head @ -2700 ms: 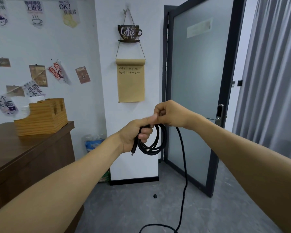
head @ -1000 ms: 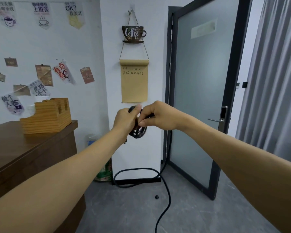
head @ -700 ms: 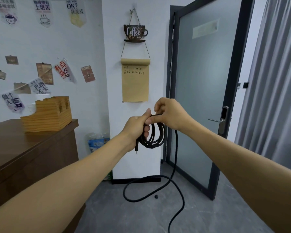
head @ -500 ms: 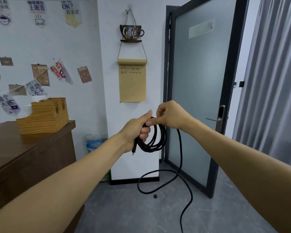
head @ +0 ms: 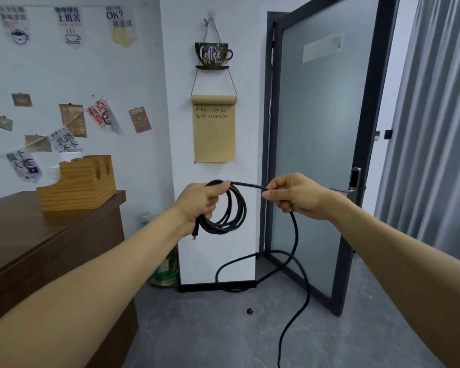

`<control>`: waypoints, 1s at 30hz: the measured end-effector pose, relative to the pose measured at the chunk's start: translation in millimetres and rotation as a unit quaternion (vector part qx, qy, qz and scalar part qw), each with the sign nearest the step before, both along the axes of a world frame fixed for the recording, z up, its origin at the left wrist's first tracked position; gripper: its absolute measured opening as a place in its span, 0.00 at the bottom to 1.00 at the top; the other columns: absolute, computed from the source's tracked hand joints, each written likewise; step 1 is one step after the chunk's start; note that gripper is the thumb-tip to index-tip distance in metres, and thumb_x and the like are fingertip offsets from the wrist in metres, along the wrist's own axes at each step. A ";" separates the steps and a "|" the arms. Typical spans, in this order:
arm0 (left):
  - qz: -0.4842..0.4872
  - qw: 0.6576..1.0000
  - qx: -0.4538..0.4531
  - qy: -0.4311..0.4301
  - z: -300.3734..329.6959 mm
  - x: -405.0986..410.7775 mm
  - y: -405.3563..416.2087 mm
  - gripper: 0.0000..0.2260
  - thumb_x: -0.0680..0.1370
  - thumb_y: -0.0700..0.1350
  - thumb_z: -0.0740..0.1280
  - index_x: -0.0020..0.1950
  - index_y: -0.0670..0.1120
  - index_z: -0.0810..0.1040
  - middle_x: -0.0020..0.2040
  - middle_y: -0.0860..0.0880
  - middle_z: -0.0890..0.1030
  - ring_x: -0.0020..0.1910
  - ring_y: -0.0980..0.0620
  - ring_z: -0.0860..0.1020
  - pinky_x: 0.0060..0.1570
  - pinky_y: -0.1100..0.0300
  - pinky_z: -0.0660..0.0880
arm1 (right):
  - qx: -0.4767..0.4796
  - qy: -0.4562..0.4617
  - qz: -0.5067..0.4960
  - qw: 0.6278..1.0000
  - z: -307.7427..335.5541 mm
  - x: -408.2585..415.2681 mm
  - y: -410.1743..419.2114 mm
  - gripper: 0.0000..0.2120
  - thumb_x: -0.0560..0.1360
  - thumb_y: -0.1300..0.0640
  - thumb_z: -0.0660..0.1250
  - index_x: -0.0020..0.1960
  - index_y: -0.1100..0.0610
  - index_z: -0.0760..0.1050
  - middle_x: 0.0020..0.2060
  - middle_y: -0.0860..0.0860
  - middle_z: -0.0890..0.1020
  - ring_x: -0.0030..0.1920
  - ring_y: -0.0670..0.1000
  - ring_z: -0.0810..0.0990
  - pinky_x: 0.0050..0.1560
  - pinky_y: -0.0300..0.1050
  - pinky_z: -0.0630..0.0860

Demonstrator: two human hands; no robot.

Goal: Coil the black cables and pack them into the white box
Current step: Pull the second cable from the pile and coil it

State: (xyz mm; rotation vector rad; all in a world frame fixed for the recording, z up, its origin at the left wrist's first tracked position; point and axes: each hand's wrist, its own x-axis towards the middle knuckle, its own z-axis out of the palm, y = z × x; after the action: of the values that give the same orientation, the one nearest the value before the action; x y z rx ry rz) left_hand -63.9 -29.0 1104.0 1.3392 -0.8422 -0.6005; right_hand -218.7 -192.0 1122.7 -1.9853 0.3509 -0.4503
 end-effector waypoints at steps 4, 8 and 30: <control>0.068 0.996 -0.041 0.051 6.2 23.6 7.9 0.21 0.75 0.48 0.70 0.30 0.50 0.59 0.19 0.55 0.59 0.18 0.57 0.55 0.20 0.65 0.53 | 0.009 -0.016 -0.042 0.999 -10.7 -5.3 -10.2 0.09 0.76 0.60 0.67 0.37 0.59 0.71 0.28 0.51 0.71 0.27 0.47 0.63 0.31 0.39 0.62; 0.116 0.990 -0.046 0.061 8.1 38.3 13.2 0.21 0.75 0.48 0.70 0.30 0.49 0.60 0.19 0.54 0.58 0.18 0.57 0.55 0.20 0.65 0.54 | 0.012 -0.035 -0.063 0.997 -16.1 -6.4 -16.4 0.10 0.76 0.58 0.67 0.37 0.58 0.72 0.30 0.52 0.72 0.28 0.47 0.63 0.32 0.40 0.63; 0.287 0.948 -0.006 -0.138 6.8 27.5 -20.4 0.16 0.76 0.53 0.67 0.37 0.43 0.70 0.32 0.46 0.72 0.31 0.48 0.70 0.34 0.58 0.67 | -0.540 0.105 -0.040 0.834 9.6 18.7 47.2 0.07 0.76 0.50 0.64 0.51 0.44 0.80 0.39 0.39 0.76 0.47 0.45 0.75 0.45 0.44 0.73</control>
State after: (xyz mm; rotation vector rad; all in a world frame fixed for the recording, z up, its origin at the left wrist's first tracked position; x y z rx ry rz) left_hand -36.4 -49.3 1110.7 1.5895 -0.6249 0.0497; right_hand -200.0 -144.8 1132.3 -3.1576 0.3476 -0.5447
